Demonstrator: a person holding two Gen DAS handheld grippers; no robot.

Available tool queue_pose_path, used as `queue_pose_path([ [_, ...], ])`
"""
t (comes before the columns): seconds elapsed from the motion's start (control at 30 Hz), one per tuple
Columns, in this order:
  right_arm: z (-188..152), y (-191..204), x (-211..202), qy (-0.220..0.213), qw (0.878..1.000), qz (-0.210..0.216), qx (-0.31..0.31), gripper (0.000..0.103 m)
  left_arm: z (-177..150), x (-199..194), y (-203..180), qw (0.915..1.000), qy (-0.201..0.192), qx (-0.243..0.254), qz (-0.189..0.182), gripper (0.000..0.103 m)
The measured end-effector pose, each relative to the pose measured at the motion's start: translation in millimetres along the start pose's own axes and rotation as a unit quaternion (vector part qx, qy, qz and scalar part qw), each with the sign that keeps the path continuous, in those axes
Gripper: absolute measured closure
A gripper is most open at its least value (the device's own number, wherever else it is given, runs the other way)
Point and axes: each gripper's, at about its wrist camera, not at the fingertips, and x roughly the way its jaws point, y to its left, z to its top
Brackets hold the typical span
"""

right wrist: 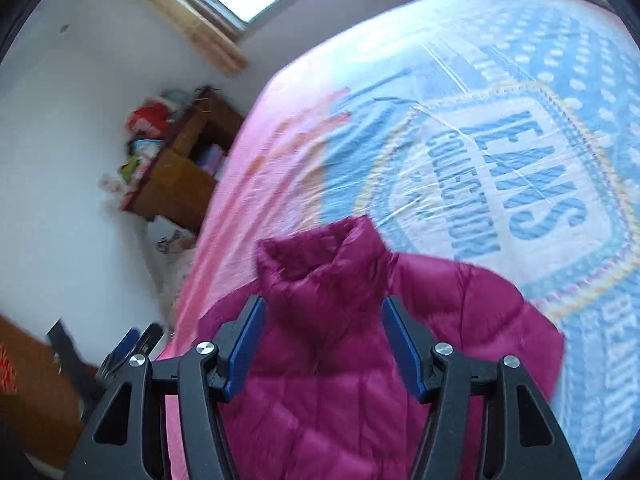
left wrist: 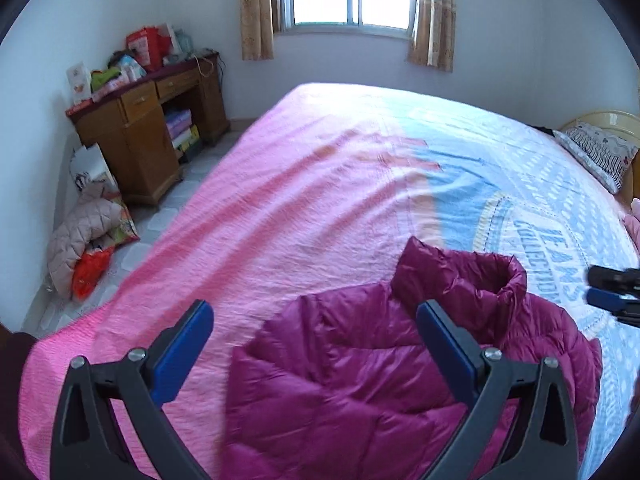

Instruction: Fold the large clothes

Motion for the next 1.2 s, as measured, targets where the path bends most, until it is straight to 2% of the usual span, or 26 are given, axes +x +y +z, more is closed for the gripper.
queue_pose_path([
  [0.17, 10.6, 3.1, 52.7, 0.022, 0.999, -0.025, 0.010, 0.041, -20.0, 34.6, -11.4, 0.9990, 0.039, -0.018, -0.014, 0.000],
  [0.23, 14.2, 6.4, 70.4, 0.030, 0.999, -0.031, 0.008, 0.041, -27.4, 44.7, -13.7, 0.9986, 0.049, -0.019, -0.009, 0.000],
  [0.33, 11.6, 9.0, 90.4, 0.039, 0.997, -0.071, 0.000, 0.041, -38.4, 53.5, -16.5, 0.9988, 0.047, -0.012, 0.011, 0.000],
  [0.4, 8.3, 9.1, 99.1, 0.049, 0.996, -0.069, -0.007, 0.041, -45.7, 55.9, -16.4, 0.9990, 0.043, -0.009, 0.012, 0.000],
  [0.47, 4.2, 9.6, 98.8, 0.046, 0.996, -0.069, -0.019, 0.045, -50.7, 56.5, -15.0, 0.9993, 0.036, -0.006, 0.012, 0.000],
  [0.5, 2.8, 11.5, 94.3, 0.037, 0.996, -0.072, -0.035, 0.065, -52.8, 56.5, -14.3, 0.9994, 0.034, -0.006, 0.010, 0.000],
  [0.53, 2.3, 13.0, 92.1, 0.035, 0.995, -0.077, -0.045, 0.078, -53.8, 57.1, -13.0, 0.9994, 0.033, -0.007, 0.007, 0.000],
  [0.7, -13.1, 11.6, 65.8, 0.027, 0.988, -0.102, -0.110, 0.084, -53.8, 61.6, -8.0, 0.9991, 0.039, -0.017, -0.005, 0.000],
  [0.83, -29.5, -7.8, 51.3, 0.030, 0.987, -0.109, -0.112, 0.090, -52.8, 61.8, -8.5, 0.9991, 0.039, -0.013, 0.000, 0.000],
  [0.93, -44.6, -32.6, 62.3, 0.041, 0.983, -0.135, -0.114, 0.090, -51.5, 60.1, -11.8, 0.9993, 0.037, -0.010, 0.000, 0.000],
  [0.97, -50.9, -39.5, 66.8, 0.026, 0.983, -0.129, -0.125, 0.092, -49.0, 56.3, -12.4, 0.9993, 0.034, -0.011, -0.005, 0.000],
  [1.07, -64.5, -36.8, 67.6, -0.034, 0.972, -0.130, -0.191, 0.094, -37.5, 44.2, -18.4, 0.9993, 0.025, -0.011, -0.024, 0.000],
  [1.2, -64.8, -37.7, 69.3, -0.047, 0.971, -0.134, -0.194, 0.094, -1.7, 27.5, -41.1, 0.9992, 0.002, -0.003, -0.040, 0.000],
])
